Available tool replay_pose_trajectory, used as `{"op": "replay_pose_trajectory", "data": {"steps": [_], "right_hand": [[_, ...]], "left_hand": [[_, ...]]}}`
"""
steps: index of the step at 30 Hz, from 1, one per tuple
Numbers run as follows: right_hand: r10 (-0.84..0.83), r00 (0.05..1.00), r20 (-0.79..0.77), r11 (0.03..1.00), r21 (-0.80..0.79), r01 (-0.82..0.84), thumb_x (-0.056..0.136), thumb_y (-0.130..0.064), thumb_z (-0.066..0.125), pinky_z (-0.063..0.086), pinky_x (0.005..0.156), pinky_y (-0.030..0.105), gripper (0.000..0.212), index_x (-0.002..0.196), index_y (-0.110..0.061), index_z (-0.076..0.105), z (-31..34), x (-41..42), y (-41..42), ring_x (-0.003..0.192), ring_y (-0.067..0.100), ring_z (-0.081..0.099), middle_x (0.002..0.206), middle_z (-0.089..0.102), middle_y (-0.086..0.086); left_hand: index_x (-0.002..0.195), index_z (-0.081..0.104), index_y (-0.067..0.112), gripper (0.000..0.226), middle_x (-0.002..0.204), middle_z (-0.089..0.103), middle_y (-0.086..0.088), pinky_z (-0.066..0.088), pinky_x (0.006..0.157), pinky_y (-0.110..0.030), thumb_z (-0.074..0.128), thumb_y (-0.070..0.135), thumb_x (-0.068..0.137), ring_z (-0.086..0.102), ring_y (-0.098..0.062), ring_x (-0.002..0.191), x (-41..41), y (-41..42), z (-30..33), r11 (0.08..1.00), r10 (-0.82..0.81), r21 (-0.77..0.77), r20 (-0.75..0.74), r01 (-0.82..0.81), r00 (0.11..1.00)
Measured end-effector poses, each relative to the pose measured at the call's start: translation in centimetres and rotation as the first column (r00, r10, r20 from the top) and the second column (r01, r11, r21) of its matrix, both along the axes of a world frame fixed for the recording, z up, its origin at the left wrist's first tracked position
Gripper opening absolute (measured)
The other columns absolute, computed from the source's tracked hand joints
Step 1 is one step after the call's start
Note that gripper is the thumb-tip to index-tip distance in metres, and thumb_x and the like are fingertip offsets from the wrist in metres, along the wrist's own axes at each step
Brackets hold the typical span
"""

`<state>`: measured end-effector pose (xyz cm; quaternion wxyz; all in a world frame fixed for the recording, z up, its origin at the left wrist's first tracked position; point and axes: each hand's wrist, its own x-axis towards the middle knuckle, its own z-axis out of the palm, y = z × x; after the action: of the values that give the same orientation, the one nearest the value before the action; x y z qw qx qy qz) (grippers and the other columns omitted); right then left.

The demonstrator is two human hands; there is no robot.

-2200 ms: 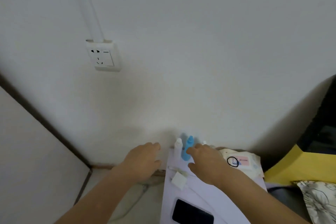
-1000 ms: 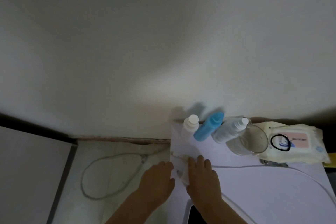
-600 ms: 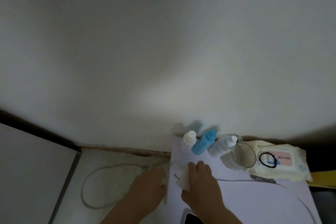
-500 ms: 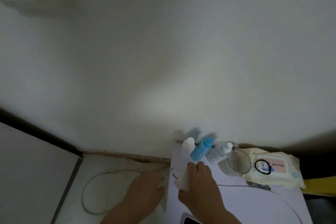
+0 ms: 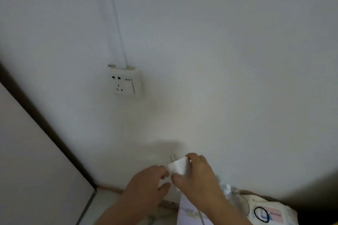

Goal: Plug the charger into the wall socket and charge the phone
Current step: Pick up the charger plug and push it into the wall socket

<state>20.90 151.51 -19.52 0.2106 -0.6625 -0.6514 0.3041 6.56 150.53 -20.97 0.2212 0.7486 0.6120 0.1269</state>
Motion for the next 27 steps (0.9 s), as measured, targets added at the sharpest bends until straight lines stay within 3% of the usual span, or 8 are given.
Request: {"op": "replay_pose_trajectory", "data": {"steps": [6,10,14,21,25,27], "right_hand": [[0.030,0.990,-0.141,0.999,0.021,-0.027,0.076,-0.038,0.064,0.049,0.078,0.033,0.038,0.104,-0.015,0.054,5.3,-2.9,0.0,0.092,0.021,0.060,0.103,0.063,0.004],[0.030,0.981,-0.193,0.998,0.052,-0.021,0.075,-0.038,0.065,0.049,0.071,0.030,0.033,0.099,-0.016,0.057,7.6,-5.7,0.5,0.081,0.017,0.060,0.092,0.065,0.001],[0.003,0.959,-0.284,0.999,0.052,0.012,0.075,-0.034,0.065,0.042,0.057,0.020,0.027,0.093,-0.014,0.058,9.1,-9.2,1.5,0.064,0.010,0.052,0.078,0.059,-0.003],[-0.091,0.919,-0.385,0.994,0.022,0.107,0.075,-0.034,0.065,0.045,0.062,0.029,0.028,0.089,-0.010,0.060,10.5,-16.2,4.4,0.067,0.016,0.054,0.078,0.060,0.003],[-0.150,0.884,-0.443,0.987,-0.023,0.156,0.079,-0.036,0.061,0.046,0.062,0.028,0.032,0.089,-0.006,0.064,10.9,-19.1,6.6,0.069,0.016,0.057,0.081,0.063,0.007],[-0.191,0.857,-0.478,0.980,-0.039,0.196,0.079,-0.038,0.059,0.052,0.064,0.036,0.038,0.086,-0.002,0.066,10.8,-20.1,7.7,0.069,0.018,0.059,0.084,0.067,0.016]], "left_hand": [[0.111,0.053,0.026,0.026,0.104,0.053,0.017,0.034,0.080,-0.015,0.050,0.038,0.088,0.055,-0.007,0.104,-3.3,-0.5,5.3,0.991,0.026,0.130,0.039,-0.030,0.999],[0.107,0.054,0.028,0.024,0.097,0.047,0.021,0.033,0.076,-0.012,0.054,0.037,0.086,0.048,0.000,0.091,-6.1,0.0,7.9,0.982,0.004,0.190,0.056,-0.014,0.998],[0.103,0.055,0.030,0.026,0.097,0.049,0.022,0.032,0.068,-0.006,0.061,0.041,0.080,0.051,-0.001,0.093,-9.6,1.1,10.0,0.984,-0.015,0.180,0.084,0.000,0.996],[0.102,0.056,0.026,0.034,0.096,0.053,0.018,0.033,0.067,-0.007,0.063,0.048,0.076,0.050,-0.002,0.089,-15.8,4.6,12.1,0.973,-0.038,0.230,0.112,0.011,0.993],[0.101,0.057,0.026,0.031,0.099,0.057,0.015,0.038,0.078,-0.019,0.058,0.048,0.079,0.056,-0.007,0.097,-18.2,6.9,12.6,0.962,-0.057,0.274,0.149,0.015,0.987],[0.101,0.057,0.026,0.026,0.099,0.059,0.014,0.040,0.079,-0.021,0.056,0.044,0.083,0.058,-0.008,0.098,-18.8,8.0,12.8,0.957,-0.068,0.291,0.170,0.016,0.983]]}}
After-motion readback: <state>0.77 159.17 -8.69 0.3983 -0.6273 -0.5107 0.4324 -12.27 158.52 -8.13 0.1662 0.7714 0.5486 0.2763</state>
